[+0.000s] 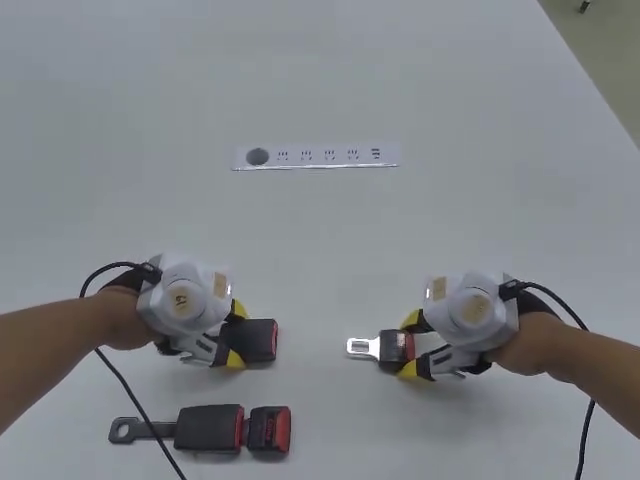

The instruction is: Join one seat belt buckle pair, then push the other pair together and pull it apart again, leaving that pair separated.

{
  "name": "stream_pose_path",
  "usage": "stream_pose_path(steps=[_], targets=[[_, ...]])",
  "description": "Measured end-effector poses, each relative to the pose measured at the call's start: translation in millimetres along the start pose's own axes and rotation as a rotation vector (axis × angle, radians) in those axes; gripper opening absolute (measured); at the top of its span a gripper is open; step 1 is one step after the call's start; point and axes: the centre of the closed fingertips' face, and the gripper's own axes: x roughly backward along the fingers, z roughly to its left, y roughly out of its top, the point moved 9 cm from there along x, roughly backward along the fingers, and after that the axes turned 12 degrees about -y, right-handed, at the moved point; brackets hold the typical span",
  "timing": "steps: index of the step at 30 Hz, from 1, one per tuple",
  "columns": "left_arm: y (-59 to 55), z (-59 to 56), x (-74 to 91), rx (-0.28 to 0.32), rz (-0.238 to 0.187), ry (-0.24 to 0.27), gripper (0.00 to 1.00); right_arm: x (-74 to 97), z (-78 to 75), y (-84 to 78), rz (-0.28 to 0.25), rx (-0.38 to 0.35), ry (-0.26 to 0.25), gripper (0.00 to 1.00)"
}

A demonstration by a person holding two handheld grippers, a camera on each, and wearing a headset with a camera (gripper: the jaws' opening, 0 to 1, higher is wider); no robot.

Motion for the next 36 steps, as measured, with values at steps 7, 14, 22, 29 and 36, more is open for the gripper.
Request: stream_pose_path(steps=[7, 14, 22, 29, 36], targets=[[0.6, -0.1, 0.1, -0.006, 0.013, -0.005, 0.35, 5.8, -3.1, -8.9, 0.013, -0.009, -0.008, 0.35], [1.1, 0.2, -0.2, -0.013, 0.028, -0.012, 0.35, 11.0, -4.4, -16.0, 0.022, -0.007, -0.016, 0.35], [5.6, -0.9, -1.0, -0.056, 0.06, -0.013, 0.35, 10.8, -5.3, -12.6, 0.038, -0.026, -0.025, 0.36], [23.0, 2.0, 9.7, -0.037, 0.058, 0.088, 0.56, 23.6, -6.5, -11.7, -0.024, -0.126, -0.101, 0.63], [40.7, -5.6, 28.7, 0.146, -0.156, 0.188, 0.84, 39.7, -4.9, -4.0, -0.161, -0.251, -0.275, 0.78]])
